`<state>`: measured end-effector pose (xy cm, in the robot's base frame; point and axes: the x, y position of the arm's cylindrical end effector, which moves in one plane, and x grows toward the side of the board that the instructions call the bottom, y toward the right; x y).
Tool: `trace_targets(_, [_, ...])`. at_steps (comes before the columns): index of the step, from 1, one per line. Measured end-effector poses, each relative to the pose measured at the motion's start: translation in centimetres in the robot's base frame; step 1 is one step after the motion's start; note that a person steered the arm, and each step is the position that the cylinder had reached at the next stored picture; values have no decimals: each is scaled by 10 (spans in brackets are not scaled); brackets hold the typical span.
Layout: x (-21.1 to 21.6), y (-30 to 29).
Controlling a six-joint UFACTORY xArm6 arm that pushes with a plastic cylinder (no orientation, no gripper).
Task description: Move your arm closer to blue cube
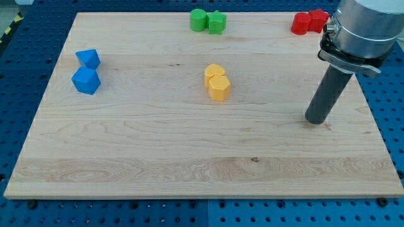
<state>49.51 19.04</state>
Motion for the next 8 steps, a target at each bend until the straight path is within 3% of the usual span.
trace_targets(8, [9,-1])
